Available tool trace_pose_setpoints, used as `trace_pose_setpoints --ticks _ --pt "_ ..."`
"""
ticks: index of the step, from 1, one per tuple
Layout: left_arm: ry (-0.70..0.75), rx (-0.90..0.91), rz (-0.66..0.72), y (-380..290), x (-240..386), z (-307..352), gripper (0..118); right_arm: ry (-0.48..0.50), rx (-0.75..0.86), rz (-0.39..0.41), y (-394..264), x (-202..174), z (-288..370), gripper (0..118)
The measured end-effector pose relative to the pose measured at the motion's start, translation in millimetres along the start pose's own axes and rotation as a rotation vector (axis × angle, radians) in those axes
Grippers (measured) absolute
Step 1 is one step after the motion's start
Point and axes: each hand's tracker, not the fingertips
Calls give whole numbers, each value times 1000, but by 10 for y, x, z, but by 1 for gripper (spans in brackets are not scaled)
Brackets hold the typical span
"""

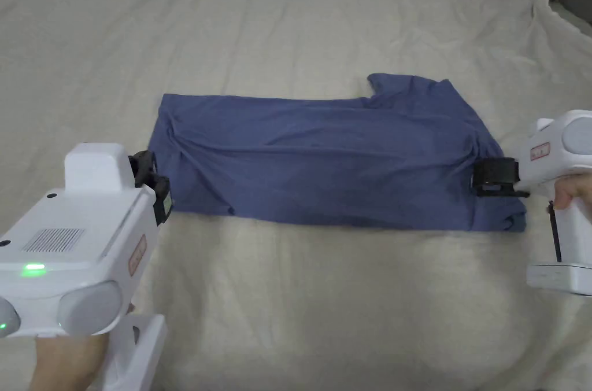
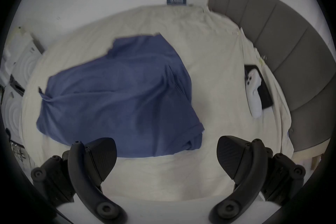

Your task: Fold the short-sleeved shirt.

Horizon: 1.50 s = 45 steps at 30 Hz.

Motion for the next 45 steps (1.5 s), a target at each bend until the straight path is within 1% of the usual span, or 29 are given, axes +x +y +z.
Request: trace_pose_setpoints --ticks 5,7,8,9,10,11,12,13,14,15,16,17,18,19,20,21,22,23,29,34,36,37,38,39,40,41,42,43,45 --pt "-5 -32 1 -32 56 -120 0 -63 -97 -99 -58 147 -439 111" --pt "-10 -43 8 -49 75 -169 0 -47 -129 -132 -86 211 -550 110" --pt "-9 -46 8 -59 90 -191 0 -35 -119 -148 -115 236 -564 105" --pt "-7 -52 6 -75 93 -224 0 -29 -107 -150 -136 249 -570 92" --pt "-6 -61 5 -88 98 -258 0 -18 -82 -154 -154 253 -568 71" --pt "-10 -72 6 -96 99 -288 0 -16 -77 -147 -162 248 -566 38" --pt "-11 -80 11 -102 99 -311 0 21 -76 -145 -174 245 -561 18" --pt "-11 -90 16 -105 101 -335 0 80 -72 -158 -202 230 -559 10" --pt "-8 -105 30 -103 96 -364 6 98 -60 -170 -218 204 -548 10" --pt "-3 -138 59 -96 84 -406 17 59 -60 -148 -221 149 -529 10" --pt "-12 -169 82 -84 66 -455 37 25 -50 -77 -208 119 -528 9" --pt "-20 -196 118 -70 34 -509 46 23 -48 -28 -210 87 -519 9" --pt "-26 -241 165 -41 -18 -594 55 13 -46 -3 -211 61 -500 9" --pt "-25 -295 204 -3 -75 -696 65 13 -43 -10 -208 52 -474 9" --pt "-19 -338 237 37 -133 -800 94 20 -41 -14 -189 71 -482 9" --pt "-17 -366 247 97 -173 -872 106 24 -36 -18 -185 77 -461 9" --pt "-31 -381 259 147 -243 -965 112 26 -31 -20 -181 80 -440 9" --pt "-41 -393 245 190 -309 -1072 112 27 -28 -19 -176 79 -423 9" --pt "56 -665 164 227 -508 -1701 112 18 -25 -20 -165 77 -421 9" --pt "121 -779 57 14 -433 -2008 112 7 -34 -12 -185 54 -470 9" --pt "148 -812 41 -69 -393 -2095 109 6 -36 -9 -182 52 -483 9" --pt "149 -842 38 -114 -382 -2127 101 7 -37 -7 -179 57 -488 9" --pt "148 -867 36 -152 -373 -2145 79 8 -39 -7 -175 65 -489 9" --pt "140 -867 44 -185 -382 -2140 66 8 -40 -9 -171 76 -486 9" --pt "71 -837 118 -189 -406 -2084 64 12 -41 -11 -165 78 -470 9" --pt "127 -822 118 -168 -416 -2049 50 15 -42 -12 -158 90 -465 9" --pt "111 -822 107 -152 -432 -2016 25 18 -42 -13 -153 103 -460 9" --pt "73 -806 107 -130 -475 -1969 5 21 -42 -14 -149 119 -453 9" --pt "13 -787 203 -73 -554 -1908 4 29 -43 -25 -147 143 -419 9"
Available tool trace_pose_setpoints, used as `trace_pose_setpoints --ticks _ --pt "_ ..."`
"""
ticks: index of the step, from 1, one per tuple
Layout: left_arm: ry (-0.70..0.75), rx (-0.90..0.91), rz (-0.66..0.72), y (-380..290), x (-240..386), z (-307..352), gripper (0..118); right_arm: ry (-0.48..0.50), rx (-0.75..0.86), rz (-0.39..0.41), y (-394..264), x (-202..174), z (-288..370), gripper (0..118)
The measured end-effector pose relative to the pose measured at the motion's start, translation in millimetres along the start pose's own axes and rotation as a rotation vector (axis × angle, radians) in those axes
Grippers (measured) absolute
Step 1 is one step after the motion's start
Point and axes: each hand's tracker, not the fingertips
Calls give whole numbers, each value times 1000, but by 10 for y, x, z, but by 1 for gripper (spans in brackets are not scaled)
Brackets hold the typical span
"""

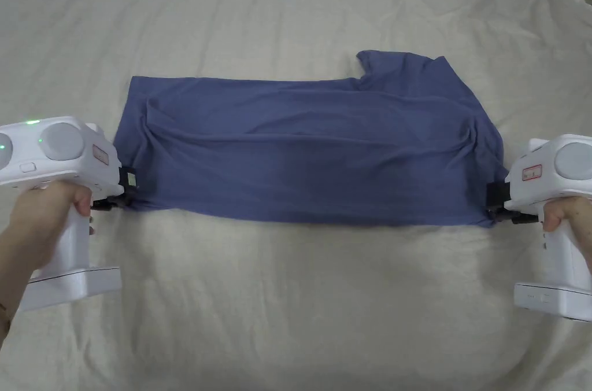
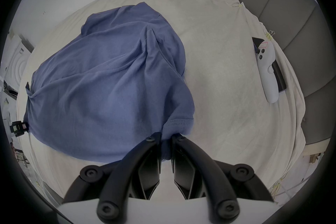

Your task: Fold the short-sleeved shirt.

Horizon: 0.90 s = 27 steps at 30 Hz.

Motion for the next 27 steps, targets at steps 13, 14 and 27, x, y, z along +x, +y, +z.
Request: trace_pose_setpoints --ticks 13,14,27 --pt "-77 181 43 -596 -535 917 4 169 97 -26 -433 296 845 9" --pt "-83 185 51 -714 -595 961 4 178 99 -22 -535 316 889 9" --pt "-24 93 90 -1717 -893 683 44 168 -11 -103 -1795 435 446 10"
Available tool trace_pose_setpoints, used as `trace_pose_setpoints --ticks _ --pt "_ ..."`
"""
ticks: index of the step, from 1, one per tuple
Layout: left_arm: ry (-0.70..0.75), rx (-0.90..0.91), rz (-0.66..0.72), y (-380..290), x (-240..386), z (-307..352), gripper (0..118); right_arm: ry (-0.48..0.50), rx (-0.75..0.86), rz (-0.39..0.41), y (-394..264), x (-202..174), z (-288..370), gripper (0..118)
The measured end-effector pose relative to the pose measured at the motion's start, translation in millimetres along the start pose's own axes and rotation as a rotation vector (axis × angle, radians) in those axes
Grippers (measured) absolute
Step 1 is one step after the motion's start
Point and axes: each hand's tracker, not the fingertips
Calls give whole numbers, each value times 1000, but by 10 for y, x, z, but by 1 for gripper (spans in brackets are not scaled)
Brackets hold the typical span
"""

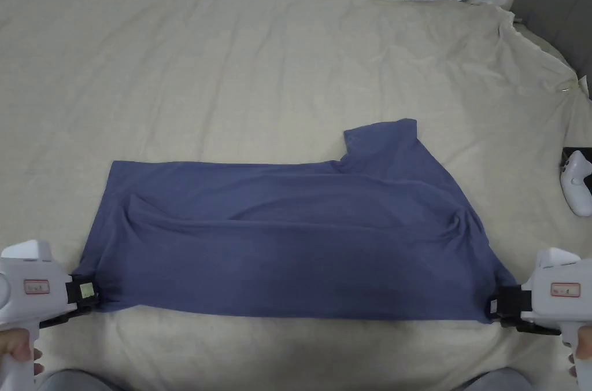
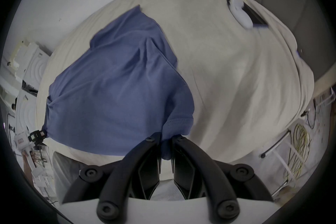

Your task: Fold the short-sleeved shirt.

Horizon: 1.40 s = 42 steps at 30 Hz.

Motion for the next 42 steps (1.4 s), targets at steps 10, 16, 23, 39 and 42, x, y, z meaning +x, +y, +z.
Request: trace_pose_setpoints --ticks 10,16,23,39,42 --pt "129 270 -38 531 24 748 106 -286 332 265 324 -352 916 109" --pt "91 732 -110 571 579 1293 101 -151 737 216 384 -730 1590 109" --pt "24 901 -300 402 994 1224 51 -22 1022 257 89 -1202 1815 106" --pt "-57 823 -316 216 1056 919 0 58 951 281 16 -1466 1495 0" --pt "-60 818 -316 210 1089 935 0 49 921 292 125 -1488 1428 0"
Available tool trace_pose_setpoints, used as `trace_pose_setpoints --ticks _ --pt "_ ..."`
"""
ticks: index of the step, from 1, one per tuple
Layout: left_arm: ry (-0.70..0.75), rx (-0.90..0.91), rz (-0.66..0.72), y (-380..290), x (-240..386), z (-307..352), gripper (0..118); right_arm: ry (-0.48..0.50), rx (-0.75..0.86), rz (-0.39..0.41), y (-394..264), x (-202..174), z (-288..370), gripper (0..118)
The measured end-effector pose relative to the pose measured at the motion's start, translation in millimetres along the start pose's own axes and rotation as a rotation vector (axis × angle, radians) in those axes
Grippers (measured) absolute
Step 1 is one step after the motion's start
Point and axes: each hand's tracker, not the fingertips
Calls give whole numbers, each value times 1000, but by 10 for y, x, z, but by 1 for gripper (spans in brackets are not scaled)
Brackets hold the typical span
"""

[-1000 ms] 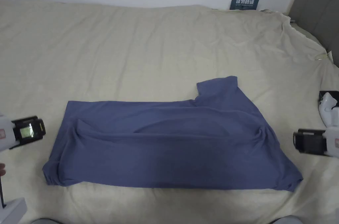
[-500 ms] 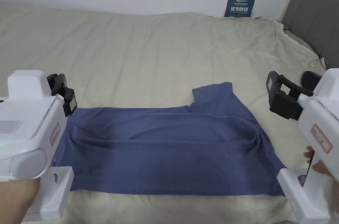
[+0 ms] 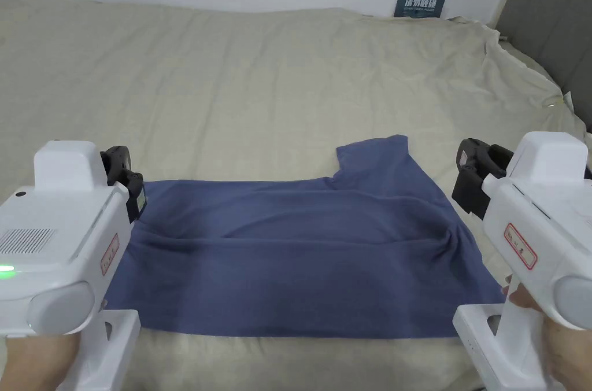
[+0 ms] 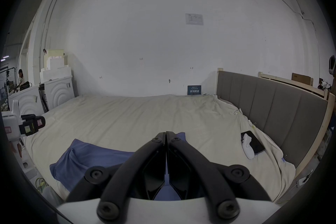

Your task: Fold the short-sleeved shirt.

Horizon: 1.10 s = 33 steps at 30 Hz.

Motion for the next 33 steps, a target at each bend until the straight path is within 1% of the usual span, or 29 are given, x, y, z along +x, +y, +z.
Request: trace_pose_setpoints --ticks 3,4,6,7,8,10,11,12,13,14,15,17,20,22,23,25,28,30,31,33 --pt "-4 -4 -3 20 0 -27 0 2 -52 9 73 43 -241 0" --pt "-5 -5 -5 29 -1 -40 0 4 -97 8 128 76 -372 0" --pt "-3 -6 -4 40 -9 -67 0 8 -163 -16 222 141 -640 1" --pt "-2 -3 0 59 -1 -64 0 29 -192 -23 265 178 -783 7" --pt "-2 -1 5 67 -1 -72 0 18 -240 -18 304 189 -929 31" --pt "4 -2 16 73 2 -99 0 28 -309 -19 334 234 -1242 87" --pt "2 -2 22 71 -6 -122 0 23 -371 -11 341 250 -1427 111" --pt "3 -4 24 69 -3 -138 0 21 -412 -13 337 263 -1577 118" --pt "5 -7 28 64 3 -157 0 6 -430 -8 318 278 -1731 118" --pt "3 -12 31 60 4 -175 0 11 -450 10 296 282 -1853 118" --pt "0 -20 31 53 4 -204 0 -5 -500 32 271 305 -2033 118" --pt "-4 -37 29 37 11 -265 0 -56 -624 34 181 371 -2395 118" --pt "1 -52 33 20 22 -352 0 -110 -746 39 -13 468 -2796 118" --pt "11 -66 40 2 18 -443 0 -149 -833 17 -171 530 -3008 116" --pt "18 -74 47 -6 18 -486 0 -171 -878 -9 -251 564 -3108 116" --pt "27 -84 59 -33 13 -558 0 -201 -917 -45 -372 611 -3268 115" --pt "47 -114 58 -93 -8 -670 0 -231 -927 -67 -513 639 -3415 103" --pt "54 -127 57 -142 -23 -718 0 -239 -926 -92 -573 651 -3455 88" --pt "59 -137 59 -155 -17 -734 0 -236 -923 -98 -591 652 -3475 78" --pt "66 -161 69 -193 -22 -775 0 -238 -916 -99 -621 640 -3514 52"
